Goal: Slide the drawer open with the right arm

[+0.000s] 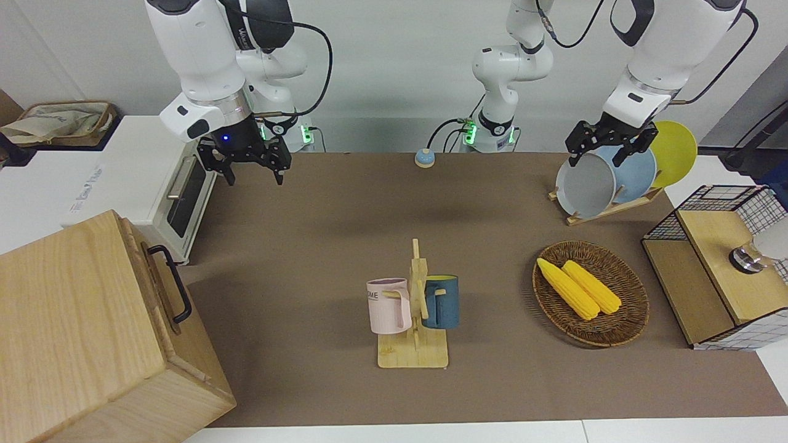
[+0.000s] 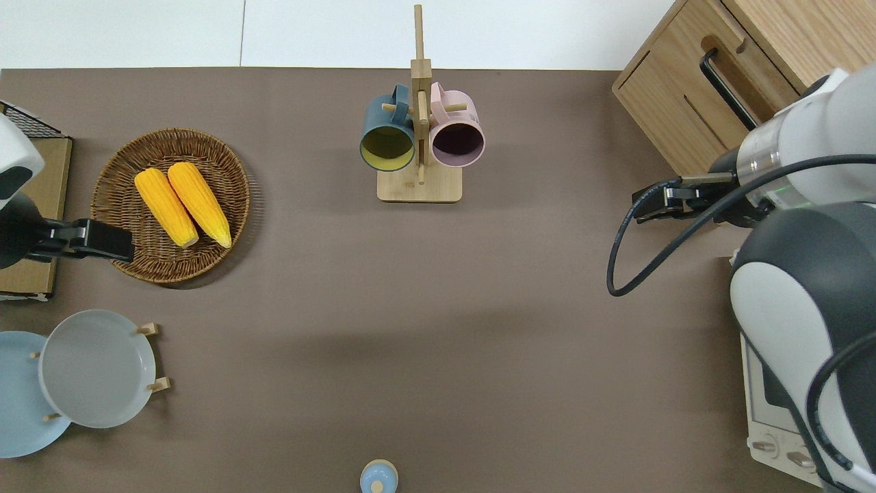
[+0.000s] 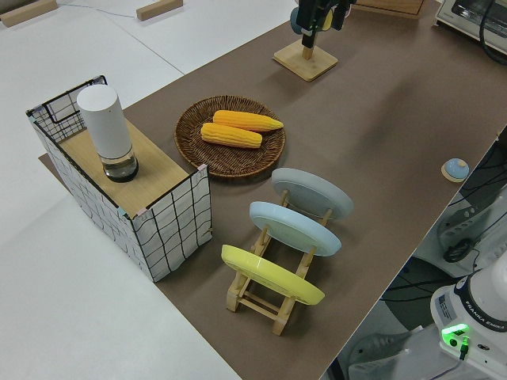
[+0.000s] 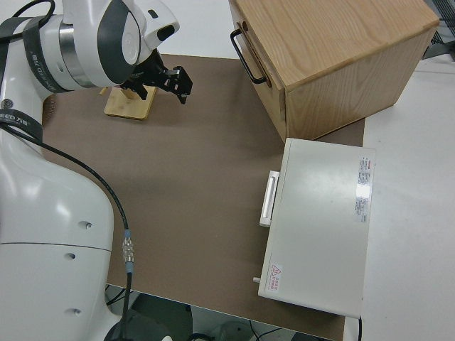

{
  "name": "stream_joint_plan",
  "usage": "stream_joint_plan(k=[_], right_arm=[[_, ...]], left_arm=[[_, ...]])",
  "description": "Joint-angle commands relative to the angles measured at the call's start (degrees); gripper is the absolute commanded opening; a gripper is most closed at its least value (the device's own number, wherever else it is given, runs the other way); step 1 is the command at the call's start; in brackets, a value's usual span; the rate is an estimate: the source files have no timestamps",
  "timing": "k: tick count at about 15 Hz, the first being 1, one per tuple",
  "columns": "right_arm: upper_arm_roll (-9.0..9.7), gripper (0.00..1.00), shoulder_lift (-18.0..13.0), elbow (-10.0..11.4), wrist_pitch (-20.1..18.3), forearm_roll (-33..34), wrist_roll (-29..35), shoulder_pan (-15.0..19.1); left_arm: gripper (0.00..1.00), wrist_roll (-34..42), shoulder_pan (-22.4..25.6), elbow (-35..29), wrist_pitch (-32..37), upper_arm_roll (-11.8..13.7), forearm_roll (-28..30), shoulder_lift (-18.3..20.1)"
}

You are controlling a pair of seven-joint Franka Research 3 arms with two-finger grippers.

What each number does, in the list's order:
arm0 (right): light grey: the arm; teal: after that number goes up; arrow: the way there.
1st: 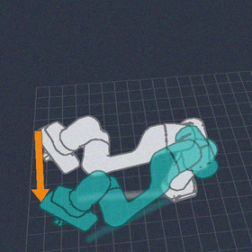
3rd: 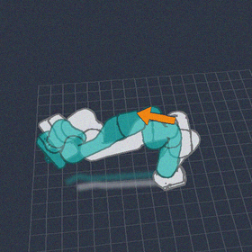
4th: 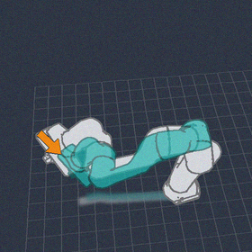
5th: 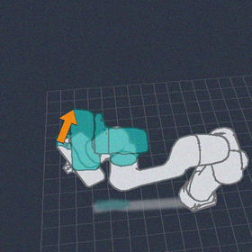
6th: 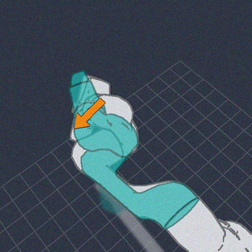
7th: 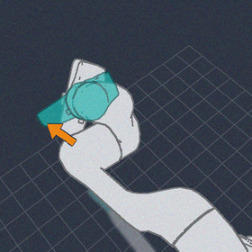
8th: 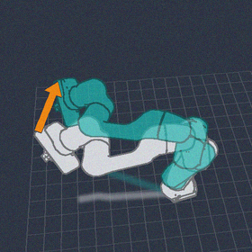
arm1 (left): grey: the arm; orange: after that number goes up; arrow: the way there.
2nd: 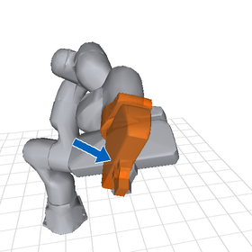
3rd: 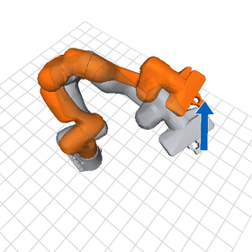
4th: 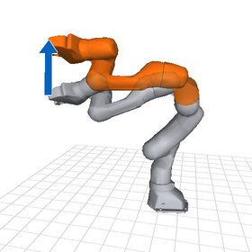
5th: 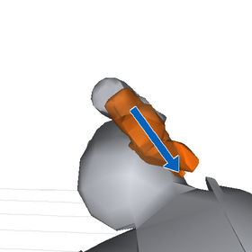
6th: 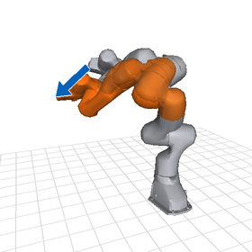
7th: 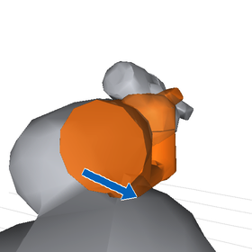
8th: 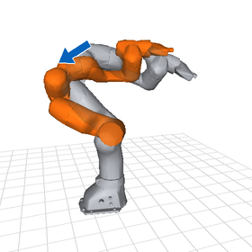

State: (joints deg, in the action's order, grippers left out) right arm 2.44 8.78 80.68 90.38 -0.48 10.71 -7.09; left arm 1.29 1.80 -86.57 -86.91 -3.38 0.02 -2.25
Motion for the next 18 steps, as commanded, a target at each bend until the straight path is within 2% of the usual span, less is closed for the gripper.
stream_joint_plan(k=[1, 2, 4, 8, 14, 16, 18], right_arm=[[0.55, 0.987, 0.71, -1.32, -0.47, 2.30, -0.87, -0.11], [0.90, 0.987, 0.71, -1.32, -0.47, 4.41, -0.87, -0.29], [0.90, 0.987, 0.97, -1.32, -0.38, 8.89, -0.87, -2.83], [0.90, 0.987, 1.50, -1.23, -0.64, 23.12, -1.04, -7.05], [0.90, 0.987, 3.43, -0.61, -0.90, 36.14, -1.22, -10.39], [0.90, 0.987, 4.14, 0.35, -0.90, 42.89, -1.22, -11.54], [0.90, 0.987, 4.49, 1.23, -0.64, 46.25, -1.22, -12.24]], left_arm=[[0.99, 0.56, 0.31, 1.49, 1.13, -0.39, -0.98, -0.65], [0.99, 0.56, 0.31, 1.49, 1.13, -0.39, -0.98, -0.65], [0.99, 0.56, 0.31, 1.49, 1.13, -0.39, -0.98, -0.65], [0.99, 0.56, 0.31, 1.49, 1.13, -0.39, -0.98, -0.65], [0.99, 0.56, 0.31, 1.40, 1.13, -0.39, -0.98, -0.65], [0.99, 0.56, 0.31, 1.40, 1.13, -0.39, -0.98, -0.74], [0.99, 0.56, 0.31, 1.49, 1.13, -0.39, -0.98, -0.65]])
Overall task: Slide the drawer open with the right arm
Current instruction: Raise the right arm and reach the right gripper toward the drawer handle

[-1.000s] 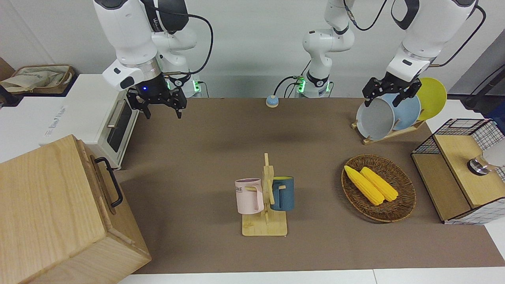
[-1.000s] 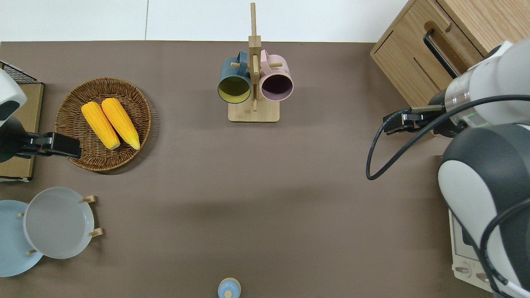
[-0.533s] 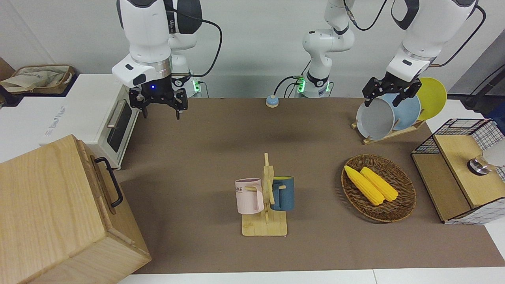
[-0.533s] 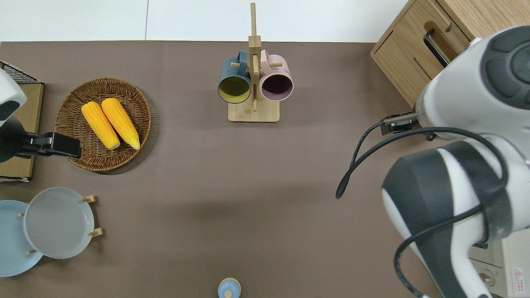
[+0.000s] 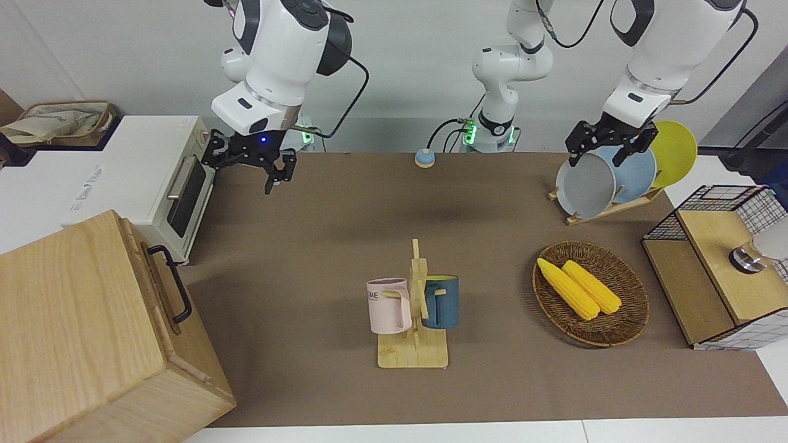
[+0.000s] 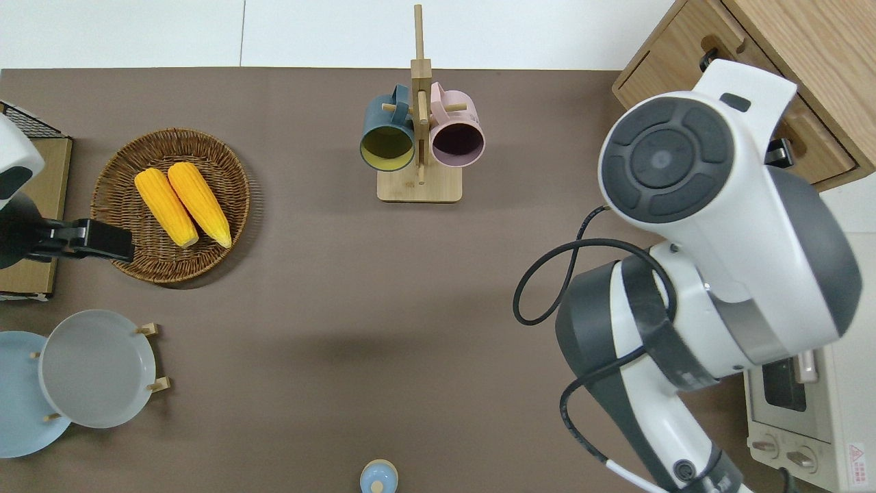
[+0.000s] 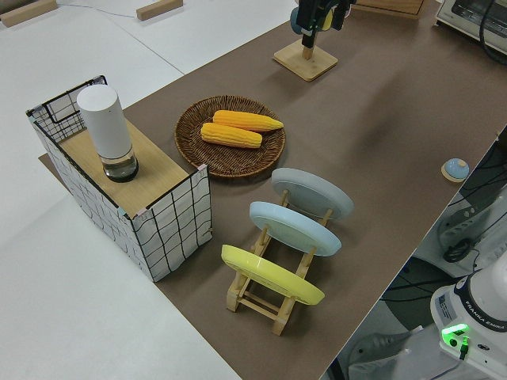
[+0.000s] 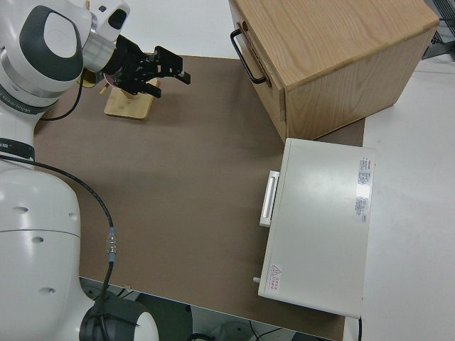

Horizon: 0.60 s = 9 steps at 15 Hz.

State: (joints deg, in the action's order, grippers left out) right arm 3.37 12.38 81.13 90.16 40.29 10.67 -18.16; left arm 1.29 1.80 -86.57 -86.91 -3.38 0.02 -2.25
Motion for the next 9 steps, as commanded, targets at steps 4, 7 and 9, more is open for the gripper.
stream_joint_plan(k=[4, 7, 9], right_arm=[[-0.03, 0.987, 3.43, 1.14, -0.42, 13.92, -1.09, -3.10], [0.05, 0.987, 4.23, 2.54, 0.28, 20.86, -1.00, -3.28], [0.32, 0.987, 4.58, 4.38, 1.42, 25.07, -0.30, -3.54]], left_arm=[[0.99, 0.56, 0.31, 1.49, 1.13, -0.39, -0.98, -0.65], [0.99, 0.56, 0.31, 1.49, 1.13, -0.39, -0.98, -0.65], [0.99, 0.47, 0.31, 1.40, 1.13, -0.39, -0.98, -0.65]])
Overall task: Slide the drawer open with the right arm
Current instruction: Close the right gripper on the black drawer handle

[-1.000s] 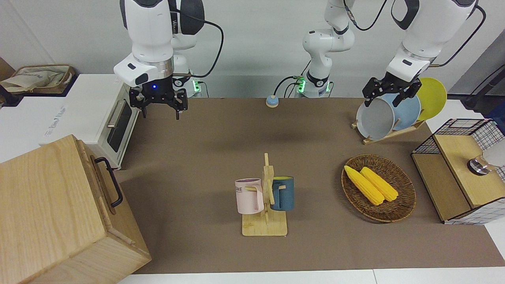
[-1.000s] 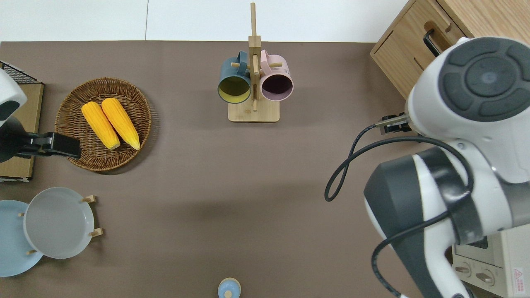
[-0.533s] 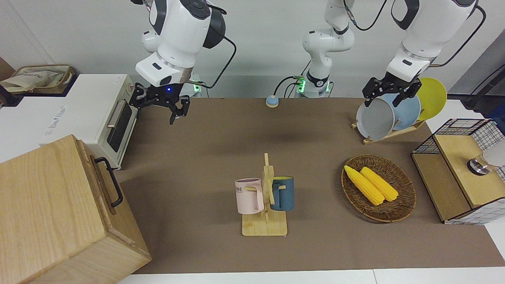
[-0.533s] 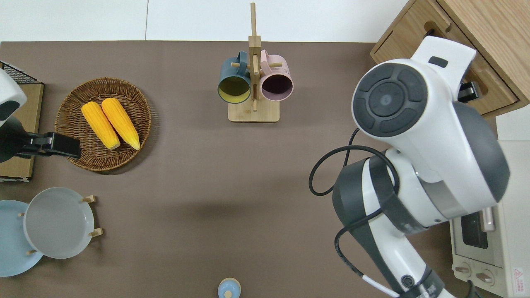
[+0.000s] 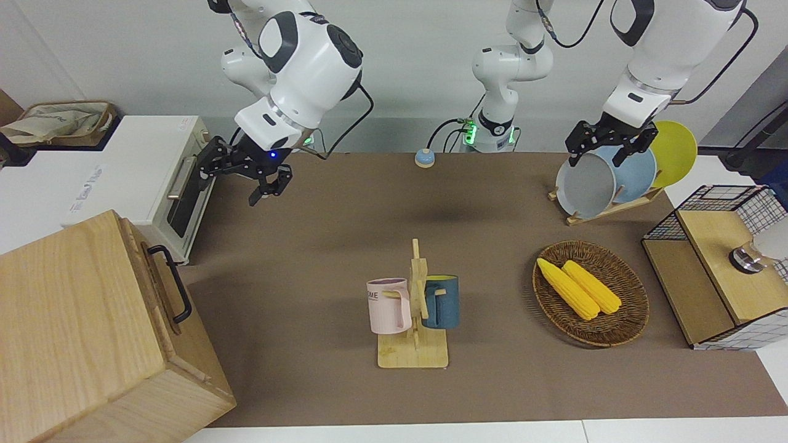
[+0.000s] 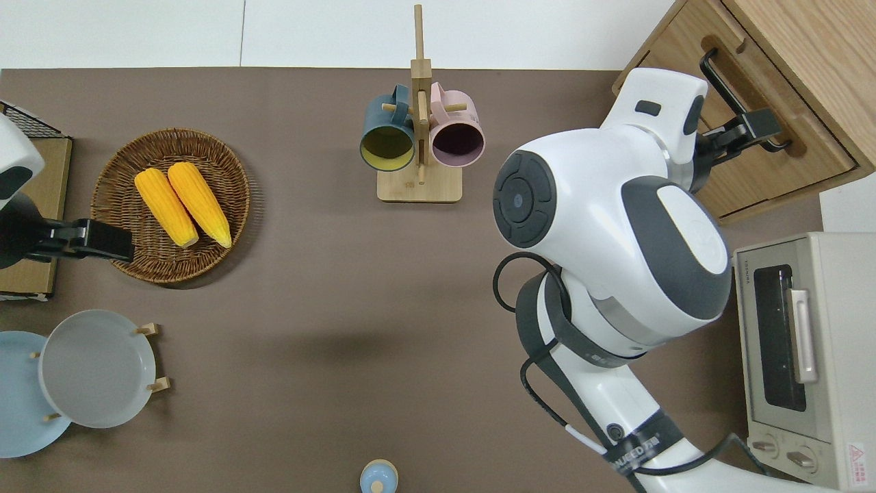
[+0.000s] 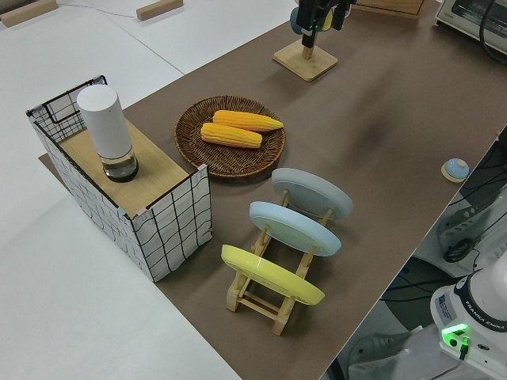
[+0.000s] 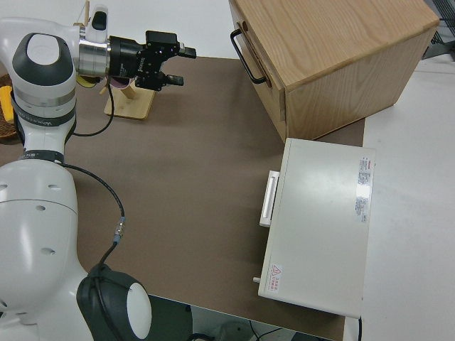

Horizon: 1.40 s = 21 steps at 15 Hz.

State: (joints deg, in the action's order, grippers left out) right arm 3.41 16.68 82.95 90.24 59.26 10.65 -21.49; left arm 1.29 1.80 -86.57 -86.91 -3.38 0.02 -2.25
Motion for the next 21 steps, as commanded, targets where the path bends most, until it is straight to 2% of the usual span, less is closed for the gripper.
stream_joint_plan(k=[1, 3, 6, 8, 16, 19, 21], right_arm=[[0.28, 0.987, 0.72, 3.27, 1.87, 8.48, 0.06, -0.57], [0.28, 0.987, 1.43, 4.85, 3.01, 11.83, 1.73, -0.57], [0.28, 0.987, 1.52, 9.06, 6.52, 18.59, 6.73, 0.04], [0.28, 0.985, 2.22, 10.74, 7.32, 22.20, 9.55, 0.30], [0.19, 0.979, 6.79, 11.97, 7.23, 33.37, 17.37, 1.45], [0.19, 0.979, 8.37, 11.97, 7.32, 35.39, 20.19, 3.02], [0.19, 0.979, 9.07, 11.97, 8.72, 37.15, 21.59, 4.43]], left_arm=[[0.99, 0.56, 0.31, 1.49, 1.13, -0.39, -0.98, -0.65], [0.99, 0.56, 0.31, 1.49, 1.13, -0.39, -0.98, -0.65], [0.99, 0.56, 0.31, 1.49, 1.13, -0.39, -0.98, -0.65], [0.99, 0.56, 0.31, 1.40, 1.13, -0.39, -0.98, -0.65], [0.99, 0.56, 0.31, 1.40, 1.13, -0.39, -0.98, -0.65], [0.99, 0.56, 0.31, 1.49, 1.13, -0.39, -0.98, -0.65], [0.99, 0.56, 0.31, 1.49, 1.13, -0.39, -0.98, -0.65]])
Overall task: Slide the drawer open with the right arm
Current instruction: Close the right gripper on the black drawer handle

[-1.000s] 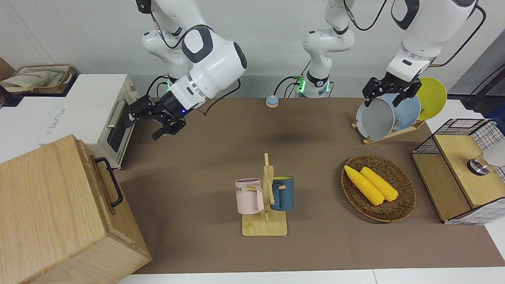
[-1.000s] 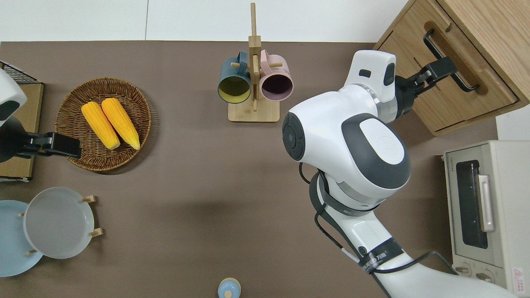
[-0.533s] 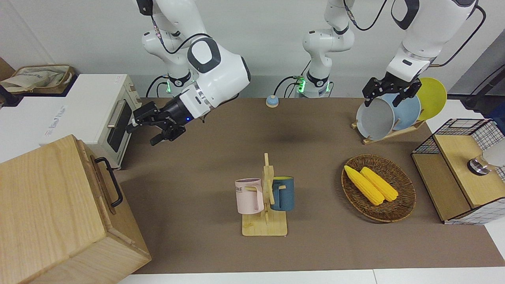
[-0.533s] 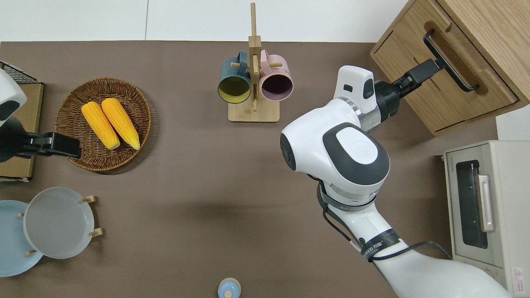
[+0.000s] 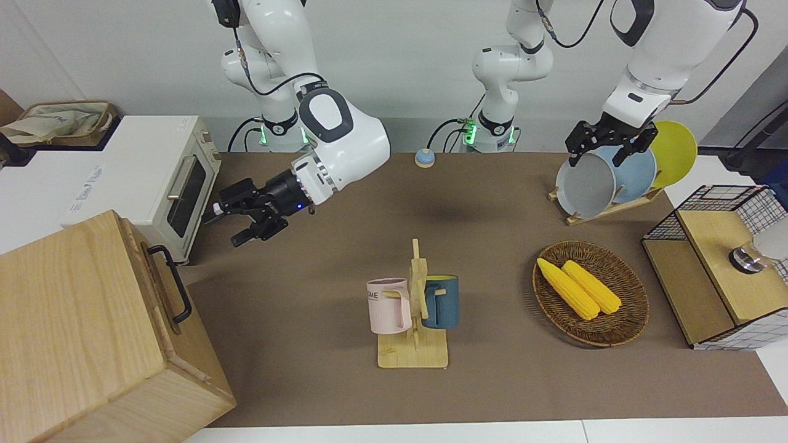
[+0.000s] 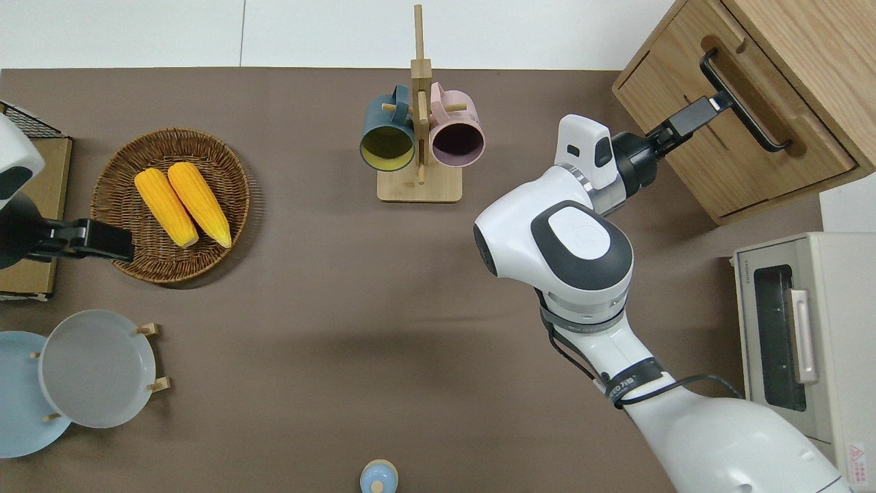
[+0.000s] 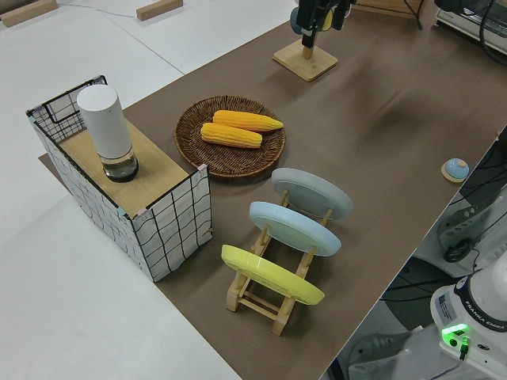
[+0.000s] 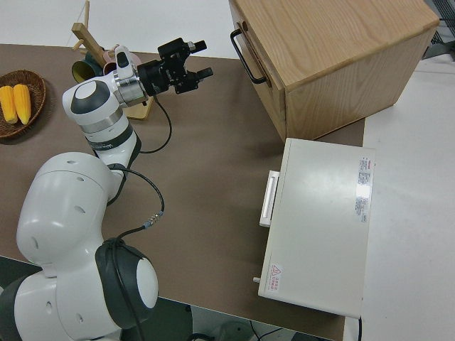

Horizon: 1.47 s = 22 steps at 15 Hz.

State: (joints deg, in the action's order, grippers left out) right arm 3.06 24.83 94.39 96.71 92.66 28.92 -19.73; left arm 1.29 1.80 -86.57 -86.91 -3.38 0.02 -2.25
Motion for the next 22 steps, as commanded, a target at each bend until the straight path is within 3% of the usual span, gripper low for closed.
stream_joint_plan(k=[1, 13, 15, 19, 22], right_arm=[[0.54, 0.979, 1.00, 0.53, 3.04, 3.93, 3.94, 3.20], [0.54, 0.956, 2.32, 0.01, 7.97, 8.50, 5.09, 7.77], [0.54, 0.825, 2.32, 0.01, 8.67, 8.85, 5.09, 7.95], [0.54, 0.279, 2.24, 0.01, 9.72, 9.38, 4.48, 9.00], [0.54, 0.067, 2.06, 0.01, 12.45, 9.47, 4.21, 10.24]], left_arm=[[0.99, 0.56, 0.31, 1.49, 1.13, -0.39, -0.98, -0.65], [0.99, 0.56, 0.31, 1.40, 1.13, -0.39, -0.98, -0.65], [0.99, 0.56, 0.31, 1.40, 1.13, -0.39, -0.98, -0.65], [0.99, 0.56, 0.31, 1.49, 1.13, -0.39, -0.98, -0.65], [0.99, 0.56, 0.31, 1.40, 1.13, -0.39, -0.98, -0.65]])
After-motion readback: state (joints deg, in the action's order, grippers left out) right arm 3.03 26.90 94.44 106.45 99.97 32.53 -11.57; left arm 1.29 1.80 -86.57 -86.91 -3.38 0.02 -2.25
